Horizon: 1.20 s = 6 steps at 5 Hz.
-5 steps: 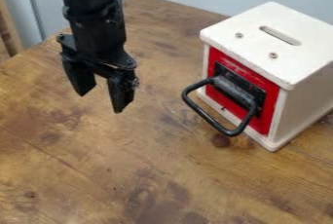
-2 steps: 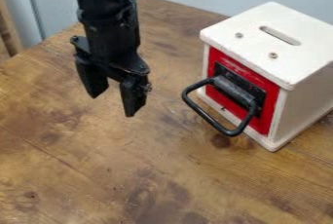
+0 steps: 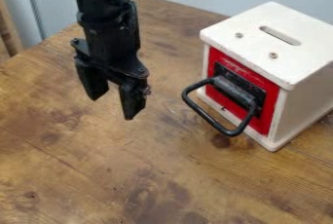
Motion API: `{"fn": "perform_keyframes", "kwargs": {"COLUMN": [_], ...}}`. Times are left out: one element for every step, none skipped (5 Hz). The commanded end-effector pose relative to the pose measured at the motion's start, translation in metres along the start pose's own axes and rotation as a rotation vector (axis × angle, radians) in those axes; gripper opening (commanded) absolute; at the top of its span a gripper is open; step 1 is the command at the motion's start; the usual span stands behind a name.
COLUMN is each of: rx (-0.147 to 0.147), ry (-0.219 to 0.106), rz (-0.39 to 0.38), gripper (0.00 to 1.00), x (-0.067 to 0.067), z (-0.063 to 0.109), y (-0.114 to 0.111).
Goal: Close the drawer
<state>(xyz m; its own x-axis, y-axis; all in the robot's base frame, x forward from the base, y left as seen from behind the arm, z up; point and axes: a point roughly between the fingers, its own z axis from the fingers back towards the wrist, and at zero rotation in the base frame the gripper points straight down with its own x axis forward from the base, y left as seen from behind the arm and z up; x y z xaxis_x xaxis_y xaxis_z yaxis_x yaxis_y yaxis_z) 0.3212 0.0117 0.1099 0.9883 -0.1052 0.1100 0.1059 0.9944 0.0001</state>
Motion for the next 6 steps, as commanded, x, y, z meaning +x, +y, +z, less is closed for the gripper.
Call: {"fn": "perform_keyframes", "kwargs": {"rx": [-0.001, 0.000, 0.004, 0.006, 0.007, 0.004], "ry": [-0.026, -0.025, -0.027, -0.049, -0.064, -0.058], "rz": [-0.016, -0.012, -0.013, 0.015, 0.082, 0.096], "gripper": [0.00, 1.00, 1.00, 1.00, 1.00, 1.00], "x": [0.004, 0.007, 0.036, 0.061, 0.067, 0.070], "z": [0.008, 0.008, 0.015, 0.000, -0.009, -0.022], "y": [-0.003, -0.028, -0.069, -0.082, -0.065, -0.059]}}
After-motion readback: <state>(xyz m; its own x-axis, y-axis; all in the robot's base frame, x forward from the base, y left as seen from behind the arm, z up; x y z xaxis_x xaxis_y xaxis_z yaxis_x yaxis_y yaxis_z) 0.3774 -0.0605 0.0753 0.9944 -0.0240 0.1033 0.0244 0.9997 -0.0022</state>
